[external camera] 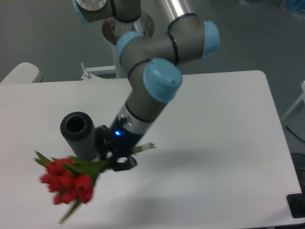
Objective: Insert the flowers into the vase
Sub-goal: 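Carry the tulips over to the black vase, stems pointing down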
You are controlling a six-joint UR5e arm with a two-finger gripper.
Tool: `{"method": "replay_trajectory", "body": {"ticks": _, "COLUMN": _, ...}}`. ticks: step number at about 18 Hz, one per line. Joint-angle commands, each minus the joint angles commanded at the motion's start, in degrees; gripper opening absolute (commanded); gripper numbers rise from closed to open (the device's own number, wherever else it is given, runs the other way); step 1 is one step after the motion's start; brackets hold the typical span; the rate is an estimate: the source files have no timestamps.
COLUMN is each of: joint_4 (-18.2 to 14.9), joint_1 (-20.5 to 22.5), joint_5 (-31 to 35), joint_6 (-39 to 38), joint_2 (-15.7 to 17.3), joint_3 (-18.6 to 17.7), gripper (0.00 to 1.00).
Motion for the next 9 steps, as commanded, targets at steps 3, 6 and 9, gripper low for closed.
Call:
{"method": "replay_trajectory", "body": {"ticks": 3, "joint_4": 0.1, "joint_1": 0.5, "joint_5": -7.9, "joint_6": 0.0, "joint_2": 2.5, "joint_3": -1.8, "gripper": 0.0}}
{"method": "replay_trajectory", "body": {"ticks": 6, "joint_4": 1.6, "joint_1": 1.1, "joint_5": -15.4, "joint_6": 0.7, "joint_2": 6.3, "joint_3": -6.6, "gripper": 0.0}}
{"method": "replay_trajectory", "body": {"ticks": 9, "joint_4": 8.6, "joint_1": 2.2, "joint_5": -20.8, "joint_6": 0.1, "joint_2": 9.1, "joint_3": -13.3, "gripper": 0.0}}
